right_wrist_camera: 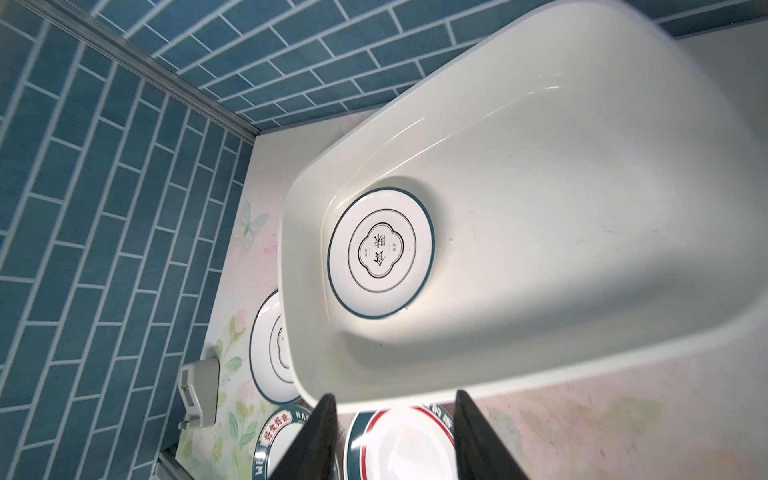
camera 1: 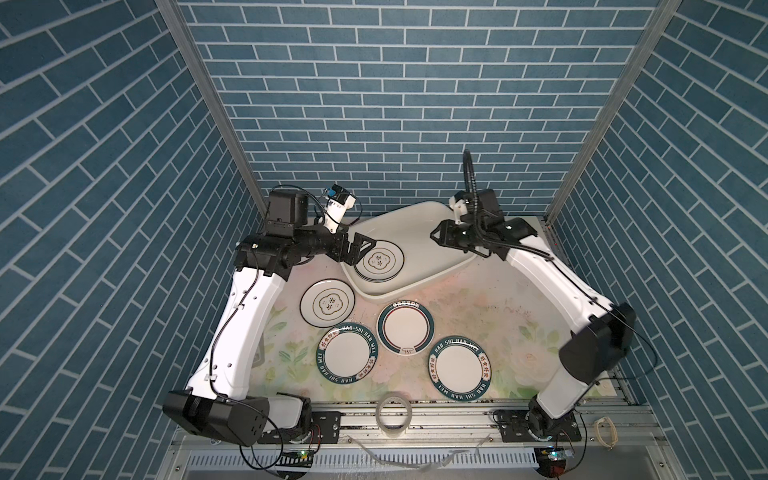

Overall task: Place the plates into the plastic bin on the countertop
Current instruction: 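Open the right gripper and withdraw it from the bin, then move the right gripper down to the rim of the nearest green-rim plate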

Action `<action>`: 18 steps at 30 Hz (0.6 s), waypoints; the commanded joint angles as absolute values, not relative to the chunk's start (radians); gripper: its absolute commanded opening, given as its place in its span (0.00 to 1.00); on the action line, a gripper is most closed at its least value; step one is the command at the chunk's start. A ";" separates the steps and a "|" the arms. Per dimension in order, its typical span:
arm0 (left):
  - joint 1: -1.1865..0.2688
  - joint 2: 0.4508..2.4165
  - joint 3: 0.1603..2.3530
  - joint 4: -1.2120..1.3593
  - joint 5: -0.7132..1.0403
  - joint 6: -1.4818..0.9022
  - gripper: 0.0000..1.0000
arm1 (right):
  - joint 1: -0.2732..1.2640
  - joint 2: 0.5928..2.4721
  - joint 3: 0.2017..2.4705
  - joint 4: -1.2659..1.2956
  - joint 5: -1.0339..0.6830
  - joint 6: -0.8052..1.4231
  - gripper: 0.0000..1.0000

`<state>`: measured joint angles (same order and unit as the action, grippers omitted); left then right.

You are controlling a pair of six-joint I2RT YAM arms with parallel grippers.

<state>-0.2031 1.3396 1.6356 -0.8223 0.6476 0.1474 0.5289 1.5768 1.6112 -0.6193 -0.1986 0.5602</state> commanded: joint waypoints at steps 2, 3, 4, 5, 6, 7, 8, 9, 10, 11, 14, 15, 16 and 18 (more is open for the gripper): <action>-0.206 1.321 1.605 -0.860 0.731 0.194 0.99 | 0.493 1.366 1.312 -0.664 -0.167 0.595 0.48; -0.205 1.323 1.603 -0.866 0.740 0.201 0.99 | 0.480 1.299 1.228 -0.671 -0.165 0.616 0.48; -0.205 1.325 1.602 -0.869 0.747 0.204 1.00 | 0.468 1.230 1.160 -0.677 -0.163 0.637 0.49; -0.206 1.327 1.601 -0.871 0.750 0.204 1.00 | 0.457 1.174 1.099 -0.681 -0.164 0.654 0.49; -0.205 1.331 1.602 -0.873 0.753 0.204 1.00 | 0.448 1.112 1.025 -0.685 -0.161 0.675 0.49; -0.206 1.332 1.599 -0.873 0.756 0.202 1.00 | 0.440 1.045 0.965 -0.690 -0.154 0.700 0.50; -0.206 1.333 1.597 -0.871 0.761 0.200 1.00 | 0.432 0.993 0.904 -0.692 -0.151 0.724 0.50; -0.207 1.336 1.594 -0.869 0.766 0.197 1.00 | 0.420 0.936 0.848 -0.696 -0.150 0.751 0.50; -0.207 1.337 1.591 -0.866 0.774 0.195 1.00 | 0.409 0.885 0.788 -0.706 -0.144 0.774 0.49; -0.208 1.338 1.590 -0.864 0.778 0.192 1.00 | 0.406 0.842 0.746 -0.711 -0.141 0.796 0.49; -0.216 1.339 1.581 -0.861 0.796 0.192 1.00 | 0.399 0.726 0.639 -0.730 -0.140 0.857 0.49; -0.219 1.338 1.579 -0.859 0.794 0.192 0.99 | 0.398 0.693 0.615 -0.747 -0.137 0.872 0.49; -0.223 1.339 1.579 -0.859 0.791 0.189 1.00 | 0.397 0.664 0.599 -0.770 -0.126 0.887 0.49; -0.230 1.338 1.577 -0.859 0.789 0.183 1.00 | 0.397 0.611 0.564 -0.809 -0.115 0.915 0.49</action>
<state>-0.2173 1.3373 1.5867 -0.8585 0.7662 0.1802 0.4007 0.6621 0.5911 -0.7460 -0.1497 0.8242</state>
